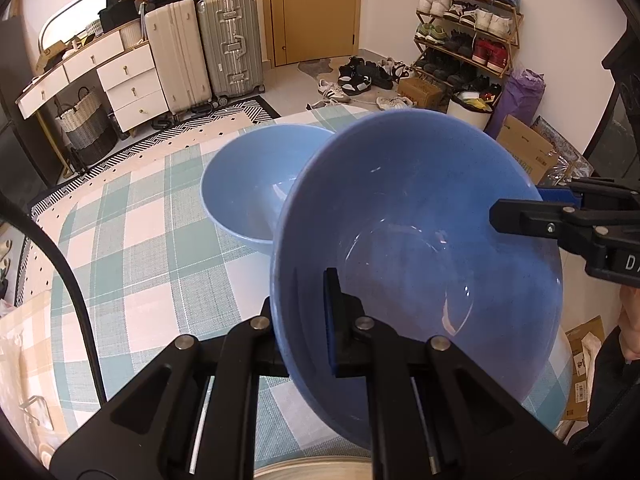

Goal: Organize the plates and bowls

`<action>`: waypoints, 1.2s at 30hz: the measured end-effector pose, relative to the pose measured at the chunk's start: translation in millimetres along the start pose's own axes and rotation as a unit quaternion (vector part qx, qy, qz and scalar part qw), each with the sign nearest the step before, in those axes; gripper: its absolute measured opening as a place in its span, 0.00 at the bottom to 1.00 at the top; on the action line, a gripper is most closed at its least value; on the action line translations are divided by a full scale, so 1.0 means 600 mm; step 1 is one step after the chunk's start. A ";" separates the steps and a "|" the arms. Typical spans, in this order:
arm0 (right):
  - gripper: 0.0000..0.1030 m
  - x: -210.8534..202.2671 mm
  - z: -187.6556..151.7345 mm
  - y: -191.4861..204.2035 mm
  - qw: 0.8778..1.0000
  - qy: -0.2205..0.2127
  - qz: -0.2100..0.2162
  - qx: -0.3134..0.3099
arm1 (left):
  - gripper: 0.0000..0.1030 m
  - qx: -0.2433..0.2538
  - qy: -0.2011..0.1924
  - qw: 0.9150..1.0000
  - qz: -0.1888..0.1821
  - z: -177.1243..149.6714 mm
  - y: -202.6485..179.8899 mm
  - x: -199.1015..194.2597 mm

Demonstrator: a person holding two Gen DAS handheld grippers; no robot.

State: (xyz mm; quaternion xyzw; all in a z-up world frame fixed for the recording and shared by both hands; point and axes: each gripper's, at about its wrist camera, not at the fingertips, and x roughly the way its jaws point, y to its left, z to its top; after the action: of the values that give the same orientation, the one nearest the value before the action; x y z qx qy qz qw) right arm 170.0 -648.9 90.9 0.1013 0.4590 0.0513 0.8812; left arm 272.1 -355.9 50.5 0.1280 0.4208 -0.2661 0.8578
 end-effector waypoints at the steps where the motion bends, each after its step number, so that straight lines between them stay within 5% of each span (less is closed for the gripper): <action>1: 0.29 0.001 -0.001 0.000 1.000 0.001 0.000 0.001 | 0.07 0.001 0.000 1.000 0.000 0.000 -0.002 0.000; 25: 0.29 0.065 -0.019 -0.031 0.999 0.030 -0.017 0.014 | 0.07 0.028 0.020 0.999 0.022 -0.007 -0.002 0.077; 36: 0.29 0.095 -0.022 -0.033 0.997 0.041 -0.058 -0.002 | 0.07 0.034 0.029 0.999 0.021 -0.017 -0.003 0.110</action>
State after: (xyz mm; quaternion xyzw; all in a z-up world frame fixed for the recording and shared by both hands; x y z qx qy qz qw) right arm 191.7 -655.9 33.6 0.0710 0.4999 0.0052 0.8632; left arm 297.5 -375.9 -8.2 0.1737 0.4338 -0.2582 0.8456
